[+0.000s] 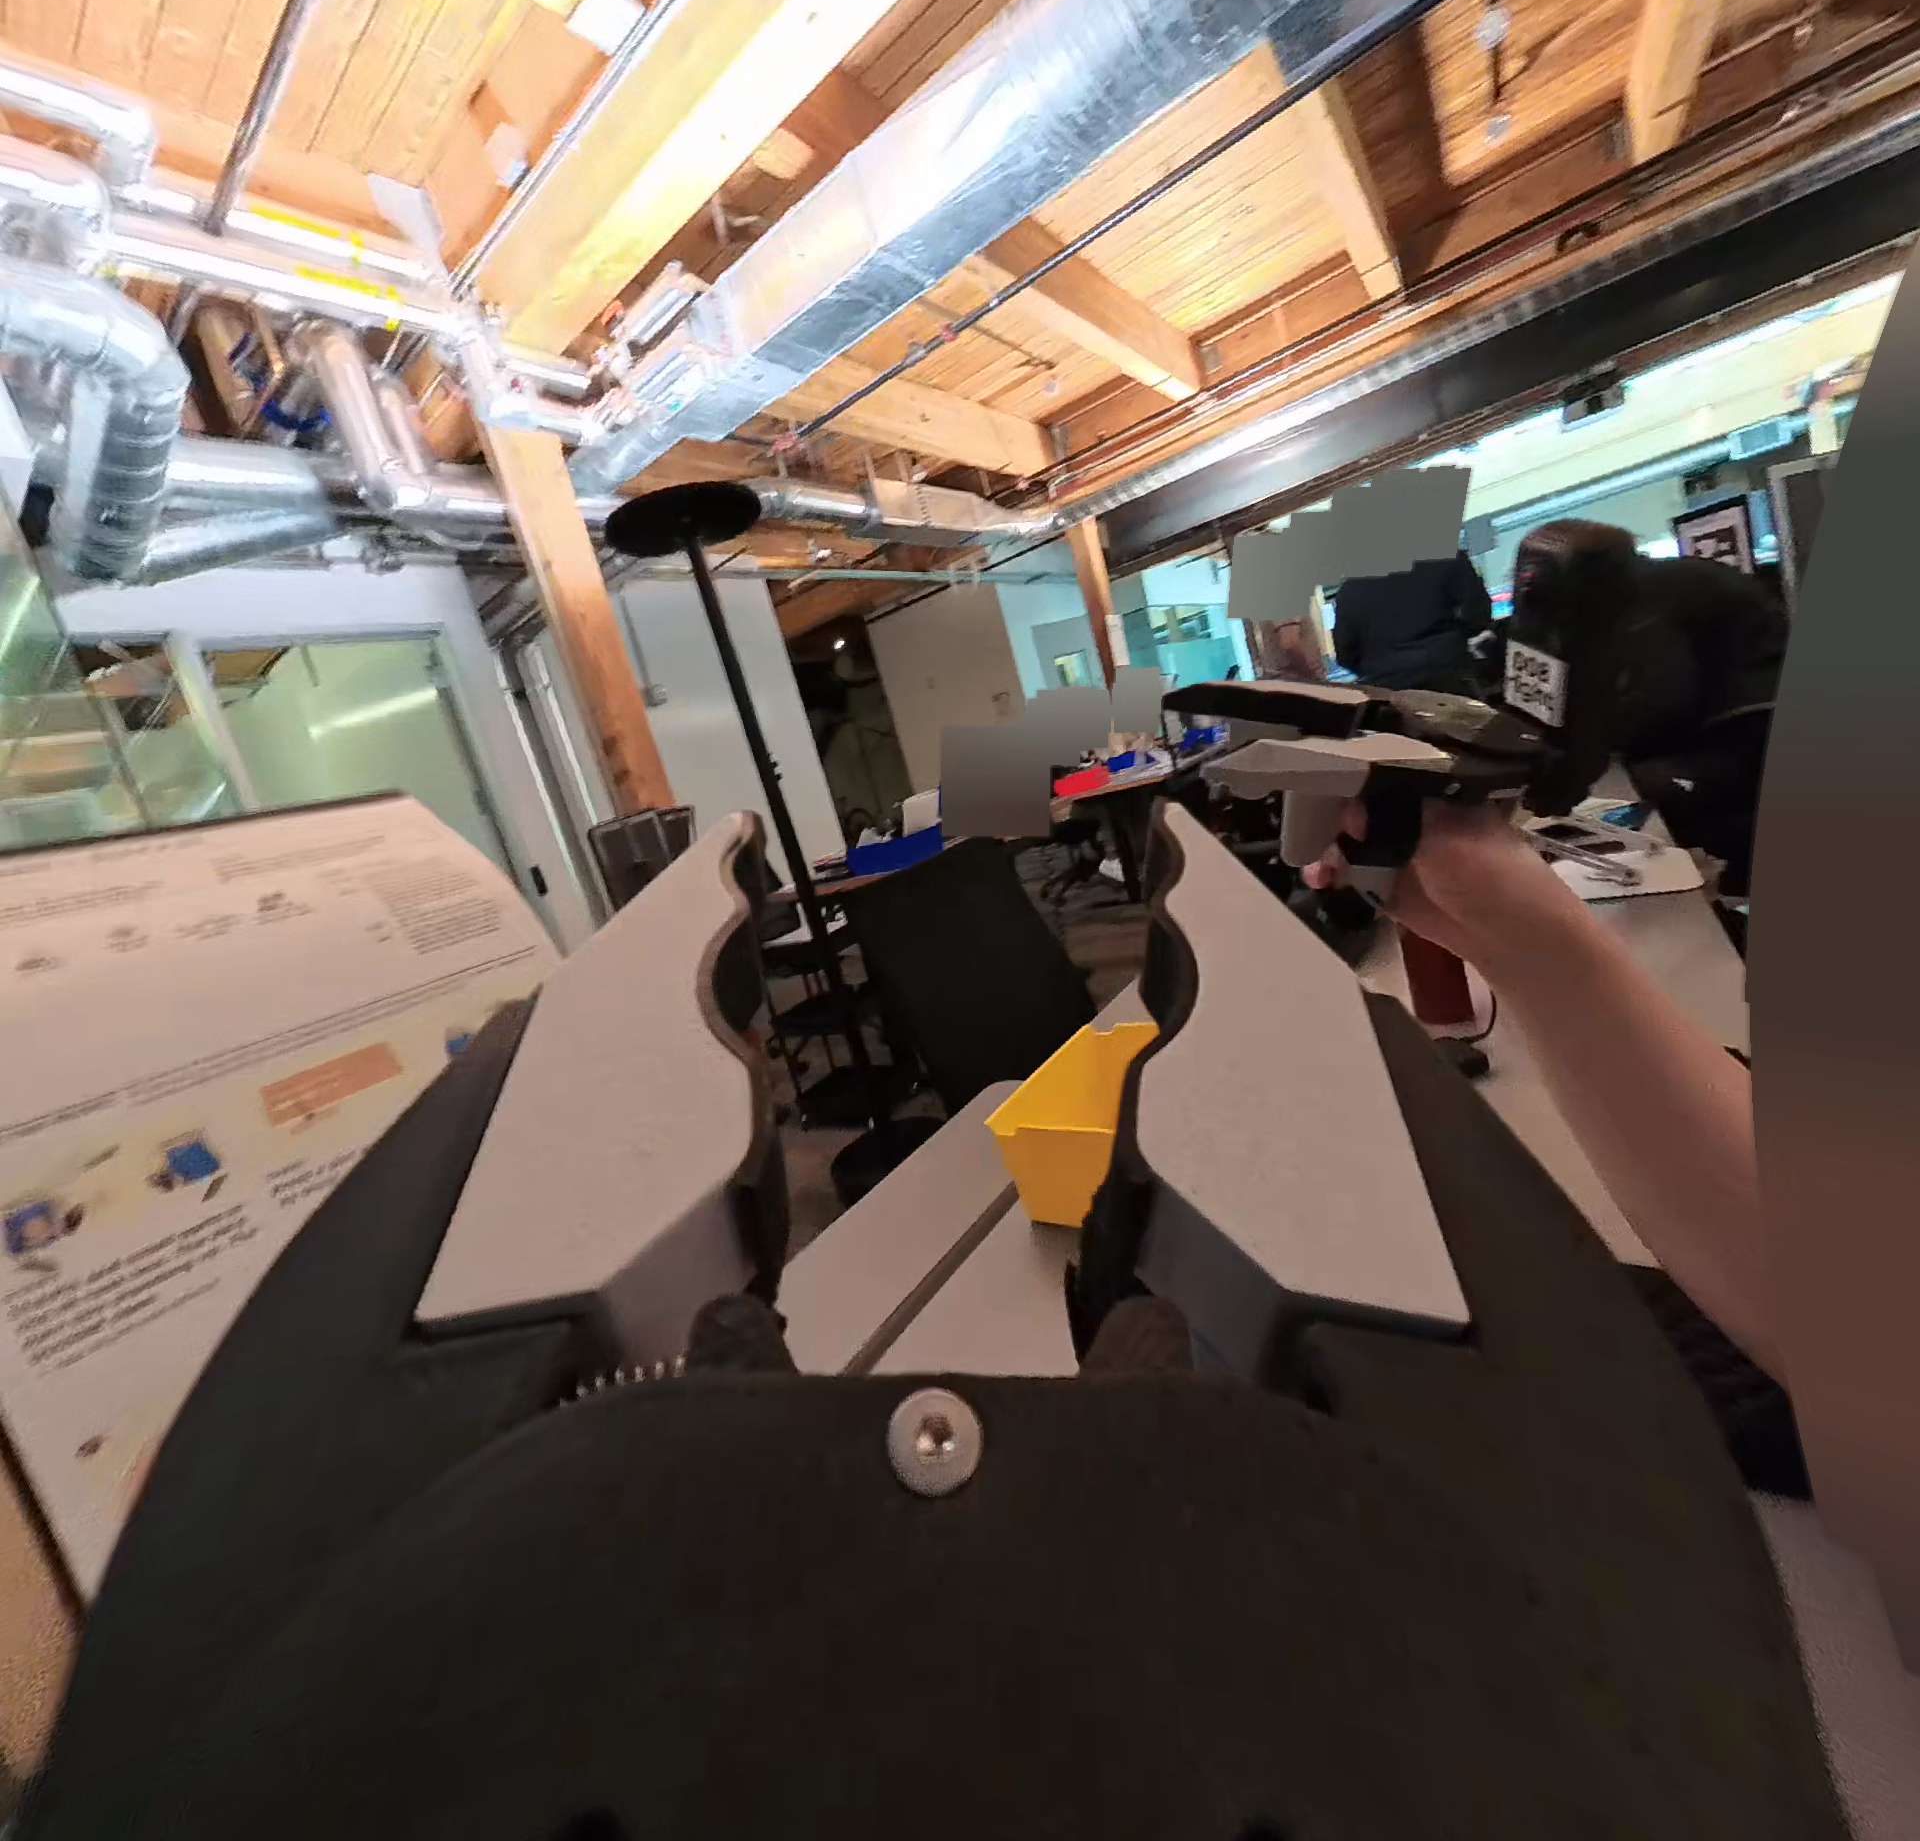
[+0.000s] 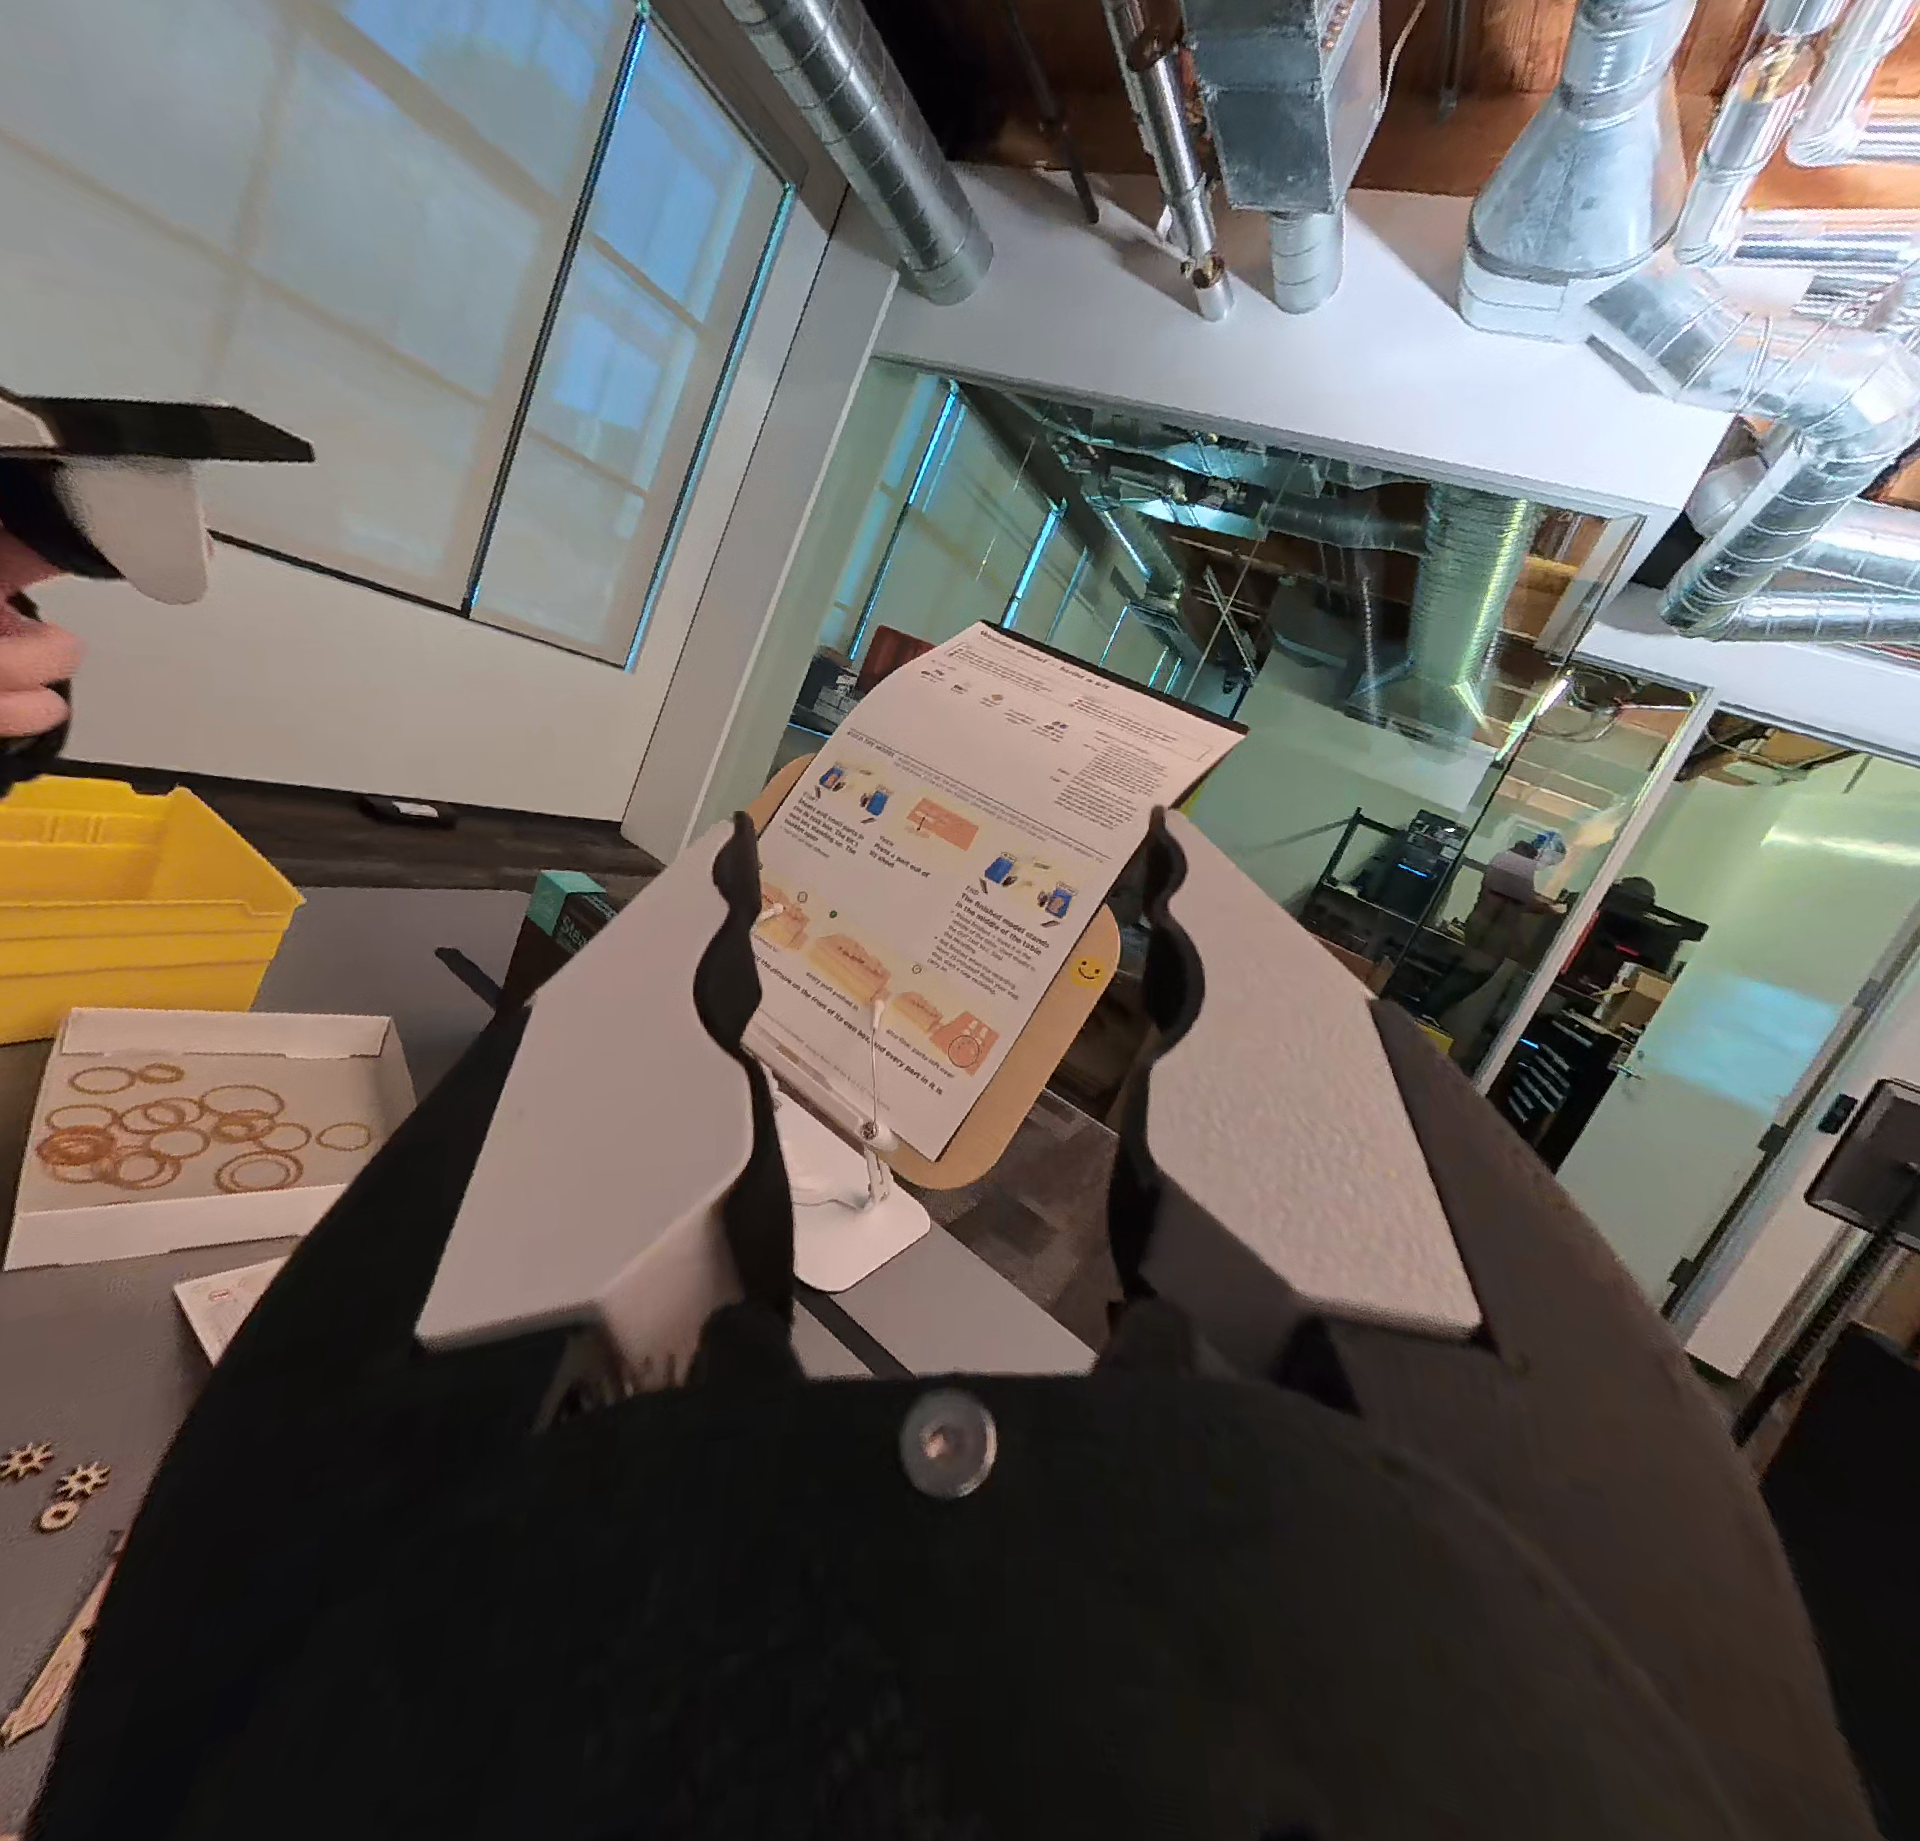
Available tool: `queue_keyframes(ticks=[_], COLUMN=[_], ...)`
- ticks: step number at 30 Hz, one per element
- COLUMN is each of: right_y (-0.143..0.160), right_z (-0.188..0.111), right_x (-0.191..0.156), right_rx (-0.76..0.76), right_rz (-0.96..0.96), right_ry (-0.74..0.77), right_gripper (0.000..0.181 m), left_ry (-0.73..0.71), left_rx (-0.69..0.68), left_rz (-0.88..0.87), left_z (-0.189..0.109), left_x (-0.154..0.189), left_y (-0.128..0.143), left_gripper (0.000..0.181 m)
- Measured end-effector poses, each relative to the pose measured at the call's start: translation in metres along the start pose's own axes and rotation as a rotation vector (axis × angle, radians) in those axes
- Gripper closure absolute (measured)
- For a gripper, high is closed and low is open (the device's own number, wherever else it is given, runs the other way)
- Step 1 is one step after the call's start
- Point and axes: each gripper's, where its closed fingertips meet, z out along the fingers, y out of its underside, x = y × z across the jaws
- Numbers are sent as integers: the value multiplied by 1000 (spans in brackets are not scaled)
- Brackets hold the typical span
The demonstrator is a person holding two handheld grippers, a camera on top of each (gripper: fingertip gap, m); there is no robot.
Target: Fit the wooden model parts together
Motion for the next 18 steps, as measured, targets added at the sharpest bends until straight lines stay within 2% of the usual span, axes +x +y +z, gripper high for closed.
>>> queue_keyframes(ticks=[3, 7, 10, 12, 15, 16, 18], right_y=[4, 17, 23, 25, 32, 34, 40], right_z=[-2, 0, 6, 12, 20, 21, 23], right_x=[7, 9, 14, 8, -1, -3, -9], right_rx=[-8, -61, -75, -76, -84, -85, -113], right_rz=[-7, -11, -47, -54, -16, -7, -8], right_ry=[9, -1, 44, 29, -13, -26, -62], right_gripper=[113, 127, 121, 113, 111, 112, 127], left_ry=[29, 64, 120, 103, 74, 76, 103], left_rx=[44, -9, -48, -51, -49, -57, -67], left_rz=[53, 25, 19, 33, 9, -5, -1], left_z=[3, 9, 13, 16, 21, 21, 22], left_x=[6, 11, 18, 16, 11, 10, 13], left_y=[1, 14, 25, 29, 34, 36, 41], left_gripper=[124, 127, 127, 123, 118, 118, 126])
